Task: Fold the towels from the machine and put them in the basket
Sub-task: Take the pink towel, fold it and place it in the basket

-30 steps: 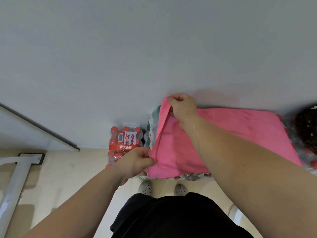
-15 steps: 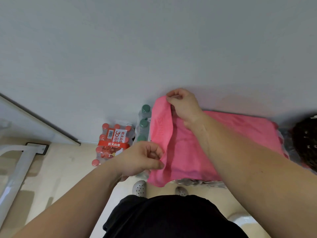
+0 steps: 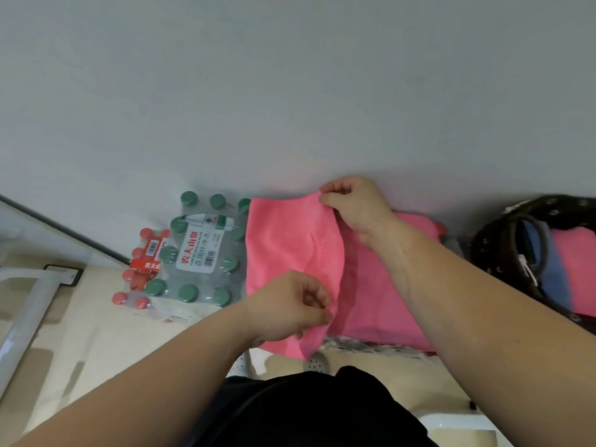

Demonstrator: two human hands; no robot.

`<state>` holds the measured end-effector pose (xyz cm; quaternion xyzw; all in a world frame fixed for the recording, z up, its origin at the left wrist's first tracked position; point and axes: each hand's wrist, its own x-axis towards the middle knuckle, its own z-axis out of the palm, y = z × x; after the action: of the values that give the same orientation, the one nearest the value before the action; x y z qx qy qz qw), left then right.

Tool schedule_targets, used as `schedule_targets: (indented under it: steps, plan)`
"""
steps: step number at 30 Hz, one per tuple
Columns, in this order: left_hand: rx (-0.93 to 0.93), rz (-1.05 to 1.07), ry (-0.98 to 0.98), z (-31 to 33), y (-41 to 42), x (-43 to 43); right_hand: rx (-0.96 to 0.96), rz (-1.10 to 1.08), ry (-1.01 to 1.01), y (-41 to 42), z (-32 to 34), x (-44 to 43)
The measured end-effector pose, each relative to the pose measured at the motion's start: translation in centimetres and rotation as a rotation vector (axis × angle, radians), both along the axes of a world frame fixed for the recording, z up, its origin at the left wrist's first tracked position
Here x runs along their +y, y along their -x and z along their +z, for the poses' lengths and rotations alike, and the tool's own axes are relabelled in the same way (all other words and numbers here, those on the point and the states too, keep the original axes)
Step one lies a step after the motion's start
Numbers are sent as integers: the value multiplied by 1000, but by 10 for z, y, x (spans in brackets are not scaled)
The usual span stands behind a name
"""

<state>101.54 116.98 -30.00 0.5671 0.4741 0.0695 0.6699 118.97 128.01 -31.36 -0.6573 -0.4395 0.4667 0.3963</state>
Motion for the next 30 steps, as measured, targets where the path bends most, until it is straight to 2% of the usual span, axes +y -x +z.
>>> schedule_targets:
  steps: [6, 9, 13, 18, 21, 24, 27, 30]
  plan:
    - [340, -115, -313, -32, -61, -2, -46, 61, 128, -51, -20, -21]
    - [405, -117, -313, -38, -66, -4, -128, 162, 150, -59, -28, -31]
    - [341, -1, -141, -22, -65, -7, -51, 92, 77, -57, -20, -34]
    - [167, 62, -56, 19, -71, -3, -109, -63, -78, -75, 0, -33]
    - [118, 30, -64, 21, -93, -8, -292, -68, -88, -99, 7, -37]
    - [120, -66, -52, 2, -122, -19, -553, -37, -59, -122, 0, -44]
    - [203, -144, -66, -19, -140, -23, -792, 140, 89, -131, -17, -52]
    - [202, -127, -29, -25, -143, -18, -877, 275, 211, -128, -27, -58]
